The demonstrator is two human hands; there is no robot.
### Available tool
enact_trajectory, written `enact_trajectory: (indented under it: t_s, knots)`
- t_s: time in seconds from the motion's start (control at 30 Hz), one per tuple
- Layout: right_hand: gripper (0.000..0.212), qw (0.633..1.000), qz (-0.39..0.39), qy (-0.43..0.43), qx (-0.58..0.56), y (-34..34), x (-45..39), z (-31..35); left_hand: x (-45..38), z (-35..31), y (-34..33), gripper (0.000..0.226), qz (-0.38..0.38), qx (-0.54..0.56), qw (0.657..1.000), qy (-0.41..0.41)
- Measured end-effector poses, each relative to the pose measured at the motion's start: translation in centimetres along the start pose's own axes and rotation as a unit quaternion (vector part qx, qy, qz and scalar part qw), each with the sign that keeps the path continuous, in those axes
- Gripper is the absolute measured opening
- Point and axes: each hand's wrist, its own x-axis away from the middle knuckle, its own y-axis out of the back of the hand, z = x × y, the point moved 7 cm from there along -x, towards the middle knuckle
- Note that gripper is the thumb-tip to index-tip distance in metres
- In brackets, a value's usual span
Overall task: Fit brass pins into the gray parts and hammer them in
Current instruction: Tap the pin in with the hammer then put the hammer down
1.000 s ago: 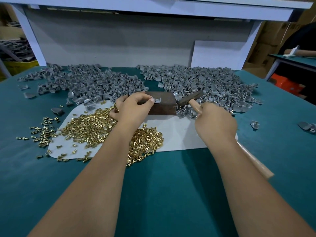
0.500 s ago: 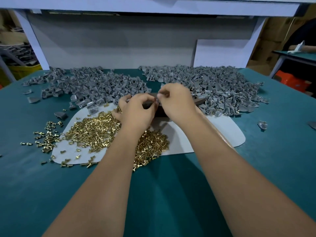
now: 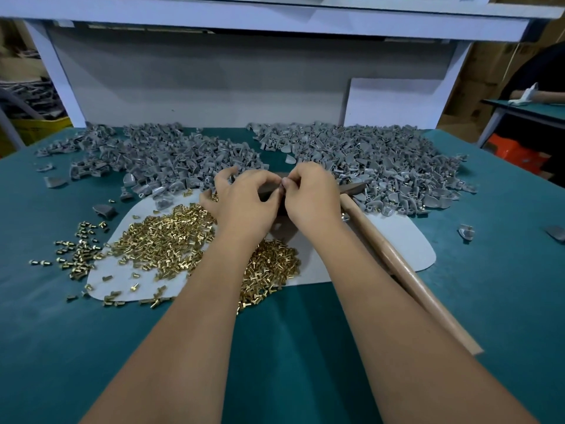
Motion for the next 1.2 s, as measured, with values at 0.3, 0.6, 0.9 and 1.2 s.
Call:
enact_trajectory:
  t_s: [0.3, 0.6, 0.9, 1.2]
  knots:
    - [0.016, 1.0, -0.022, 0.005, 0.015, -0.3, 0.2, 0.3, 0.2, 0.2, -0.2, 0.012, 0.014, 0.02, 1.0, 0.018]
    - [0.012, 1.0, -0.01, -0.011, 0.0, -0.3, 0.4, 0.1, 0.2, 0.4, -0.1, 0.01, 0.013, 0.013, 0.999, 0.027]
    - [0.014, 1.0, 0.01, -0.024, 0.009, -0.3, 0.3, 0.1, 0.5, 0.2, 0.1, 0.016, 0.019, 0.016, 0.999, 0.033]
    - [0.02, 0.989, 0.019, -0.121, -0.08, 4.9, 1.5, -3.2, 0.8, 0.3, 0.1, 0.02, 0.055, 0.068, 0.992, 0.086]
